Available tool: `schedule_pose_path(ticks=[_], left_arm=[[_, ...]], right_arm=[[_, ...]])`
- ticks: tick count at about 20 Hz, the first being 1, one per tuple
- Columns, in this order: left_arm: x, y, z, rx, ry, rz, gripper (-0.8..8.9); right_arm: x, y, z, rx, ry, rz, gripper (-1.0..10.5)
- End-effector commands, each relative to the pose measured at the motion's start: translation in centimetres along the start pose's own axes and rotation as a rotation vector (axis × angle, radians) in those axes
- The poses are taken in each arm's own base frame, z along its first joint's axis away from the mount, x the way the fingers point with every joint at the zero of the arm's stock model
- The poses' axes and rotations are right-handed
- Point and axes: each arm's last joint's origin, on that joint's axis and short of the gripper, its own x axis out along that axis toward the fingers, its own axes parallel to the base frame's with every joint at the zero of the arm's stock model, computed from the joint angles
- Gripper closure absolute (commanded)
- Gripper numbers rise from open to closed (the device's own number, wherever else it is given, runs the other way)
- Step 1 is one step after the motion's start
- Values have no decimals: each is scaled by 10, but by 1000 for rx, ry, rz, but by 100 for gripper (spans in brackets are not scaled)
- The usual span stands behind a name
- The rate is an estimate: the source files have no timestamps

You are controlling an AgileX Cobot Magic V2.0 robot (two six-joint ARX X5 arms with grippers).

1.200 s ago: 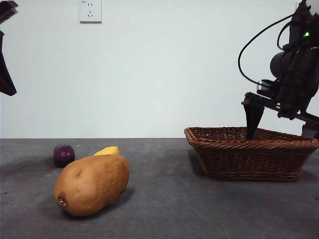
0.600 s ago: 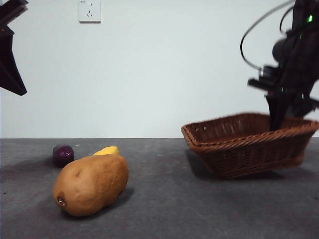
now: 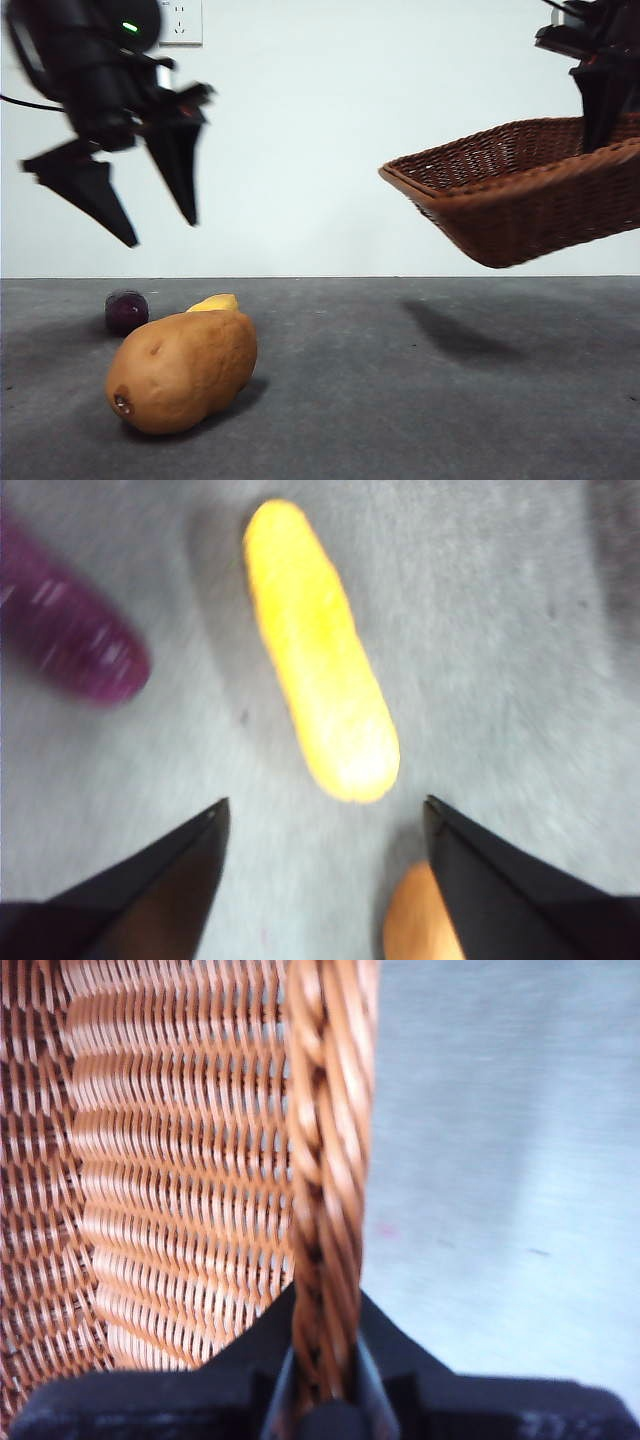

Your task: Help me put the vegetables on the table into the basket

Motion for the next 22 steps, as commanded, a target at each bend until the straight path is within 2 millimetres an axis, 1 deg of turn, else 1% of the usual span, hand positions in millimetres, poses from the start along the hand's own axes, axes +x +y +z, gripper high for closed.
schedule_pose_path(ticks=[1, 3, 5, 8, 11, 14, 22], left_arm=[[21, -14, 19, 42, 52, 43, 303], [36, -25, 35, 70, 71, 45, 302], [48, -34, 45, 90, 84, 73, 302], [67, -36, 46, 89, 125, 94, 311], [78, -34, 45, 84, 155, 115, 311], [81, -33, 46, 80, 154, 126, 315], [81, -31, 46, 70, 151, 147, 315]], right_arm=[[-14, 2, -4, -17, -30, -45, 957], [-24, 4, -9, -23, -48, -66, 957], [-33, 6, -13, -27, -67, -67, 957], [-39, 8, -16, -29, -75, -67, 957], [-40, 8, -18, -29, -70, -67, 957], [-40, 8, -18, -29, -69, -66, 957], [-40, 8, -20, -25, -45, -62, 957]])
